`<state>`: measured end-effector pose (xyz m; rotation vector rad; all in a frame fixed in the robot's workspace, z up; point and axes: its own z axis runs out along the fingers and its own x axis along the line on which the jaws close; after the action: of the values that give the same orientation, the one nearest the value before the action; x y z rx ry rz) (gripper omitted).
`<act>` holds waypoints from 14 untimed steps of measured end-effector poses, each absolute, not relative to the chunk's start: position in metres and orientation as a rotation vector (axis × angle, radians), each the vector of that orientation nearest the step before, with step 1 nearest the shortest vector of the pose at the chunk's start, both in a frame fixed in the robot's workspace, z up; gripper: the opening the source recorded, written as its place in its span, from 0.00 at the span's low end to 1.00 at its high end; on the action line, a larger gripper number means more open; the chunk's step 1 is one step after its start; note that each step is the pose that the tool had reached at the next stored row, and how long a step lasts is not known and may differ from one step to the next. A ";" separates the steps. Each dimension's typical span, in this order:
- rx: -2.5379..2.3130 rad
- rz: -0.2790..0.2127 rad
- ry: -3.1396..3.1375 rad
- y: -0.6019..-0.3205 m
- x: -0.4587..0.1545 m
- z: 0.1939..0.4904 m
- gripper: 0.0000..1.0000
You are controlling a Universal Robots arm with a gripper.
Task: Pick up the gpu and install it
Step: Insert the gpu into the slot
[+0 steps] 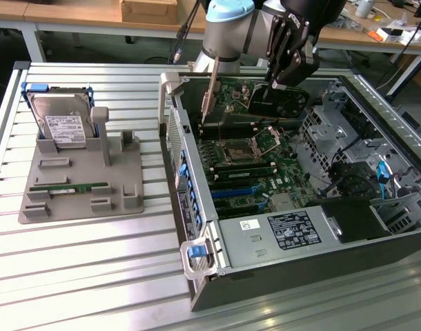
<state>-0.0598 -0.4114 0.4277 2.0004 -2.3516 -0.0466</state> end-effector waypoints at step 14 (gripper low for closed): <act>2.039 -0.044 -2.317 -0.411 -0.060 0.427 0.26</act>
<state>-0.0597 -0.4114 0.4273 2.0390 -2.3170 -0.0445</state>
